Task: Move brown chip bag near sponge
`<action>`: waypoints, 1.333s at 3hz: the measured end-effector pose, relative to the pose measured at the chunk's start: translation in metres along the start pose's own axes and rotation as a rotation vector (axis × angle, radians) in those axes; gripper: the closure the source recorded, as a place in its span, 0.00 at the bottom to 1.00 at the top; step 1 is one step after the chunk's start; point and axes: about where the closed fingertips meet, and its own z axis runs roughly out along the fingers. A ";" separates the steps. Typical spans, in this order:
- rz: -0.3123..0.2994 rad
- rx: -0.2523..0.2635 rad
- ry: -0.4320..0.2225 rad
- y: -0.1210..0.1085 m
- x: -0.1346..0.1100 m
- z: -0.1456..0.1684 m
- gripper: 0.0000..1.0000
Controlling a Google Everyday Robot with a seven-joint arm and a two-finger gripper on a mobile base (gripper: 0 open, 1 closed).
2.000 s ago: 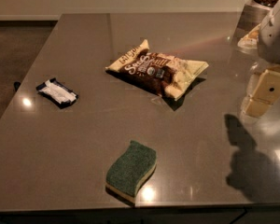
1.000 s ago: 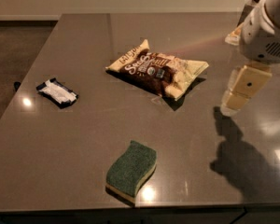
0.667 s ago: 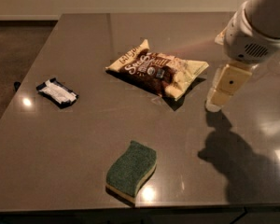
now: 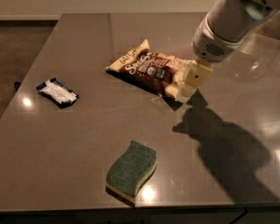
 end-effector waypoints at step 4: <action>0.120 -0.104 -0.066 -0.026 -0.015 0.070 0.15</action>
Offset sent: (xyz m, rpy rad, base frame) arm 0.0565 0.0183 -0.0478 0.1270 0.0670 -0.0658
